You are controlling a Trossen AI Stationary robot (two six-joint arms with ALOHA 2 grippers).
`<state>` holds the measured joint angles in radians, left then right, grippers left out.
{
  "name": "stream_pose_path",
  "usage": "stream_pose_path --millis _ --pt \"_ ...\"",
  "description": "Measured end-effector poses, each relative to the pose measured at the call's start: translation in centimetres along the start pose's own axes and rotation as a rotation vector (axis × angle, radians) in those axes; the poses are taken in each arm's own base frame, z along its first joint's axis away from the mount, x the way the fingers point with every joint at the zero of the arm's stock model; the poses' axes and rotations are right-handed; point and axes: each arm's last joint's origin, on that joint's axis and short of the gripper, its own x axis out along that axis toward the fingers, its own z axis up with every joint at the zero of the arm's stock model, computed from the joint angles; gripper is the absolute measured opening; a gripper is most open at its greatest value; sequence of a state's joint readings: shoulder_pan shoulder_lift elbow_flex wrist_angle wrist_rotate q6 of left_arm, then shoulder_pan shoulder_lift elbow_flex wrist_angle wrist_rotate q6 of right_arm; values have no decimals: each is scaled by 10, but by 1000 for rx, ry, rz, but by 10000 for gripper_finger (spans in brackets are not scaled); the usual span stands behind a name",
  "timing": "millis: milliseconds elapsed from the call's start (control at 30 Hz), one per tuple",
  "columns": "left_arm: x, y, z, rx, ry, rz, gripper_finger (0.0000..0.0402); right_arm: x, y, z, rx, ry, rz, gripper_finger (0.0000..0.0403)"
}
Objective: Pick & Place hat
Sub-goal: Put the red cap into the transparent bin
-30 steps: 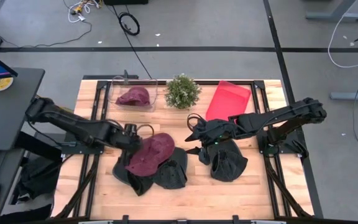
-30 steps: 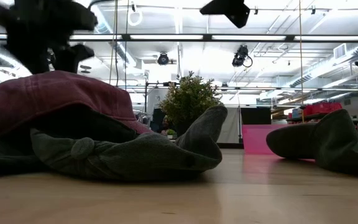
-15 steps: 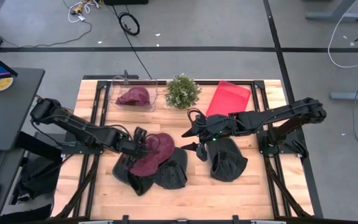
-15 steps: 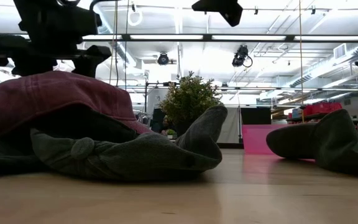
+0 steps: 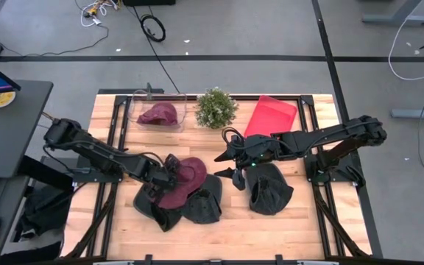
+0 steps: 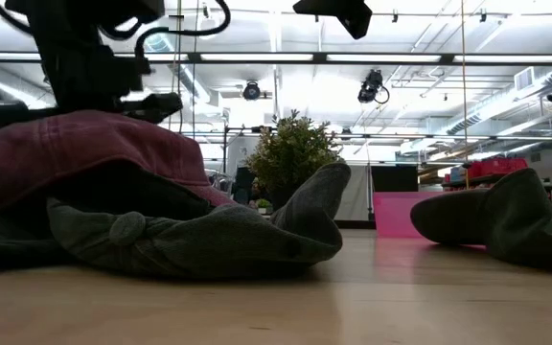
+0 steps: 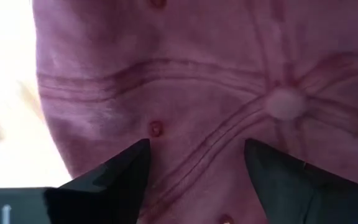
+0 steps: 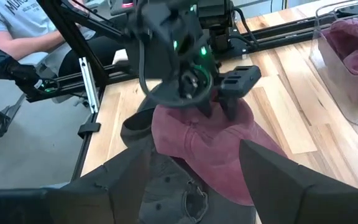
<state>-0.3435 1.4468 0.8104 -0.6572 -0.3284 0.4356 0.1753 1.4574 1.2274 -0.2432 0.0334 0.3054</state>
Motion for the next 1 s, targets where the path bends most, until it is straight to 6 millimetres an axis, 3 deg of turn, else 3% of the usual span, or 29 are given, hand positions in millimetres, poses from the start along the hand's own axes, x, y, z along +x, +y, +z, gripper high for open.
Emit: stream_pose_path --millis 200,367,500,700,1000 --pt "16 -2 1 35 106 74 215 0 -1 0 -6 1 -2 251" --pt "17 -2 2 27 116 82 106 0 -1 0 -11 -3 -1 251" --pt "6 -1 4 25 118 96 15 0 0 0 -15 -3 0 251" --pt "-22 11 16 6 124 153 7 0 -1 1 -25 -5 -1 251" --pt "-96 41 44 -66 20 171 5 0 -1 1 -31 0 -3 251"
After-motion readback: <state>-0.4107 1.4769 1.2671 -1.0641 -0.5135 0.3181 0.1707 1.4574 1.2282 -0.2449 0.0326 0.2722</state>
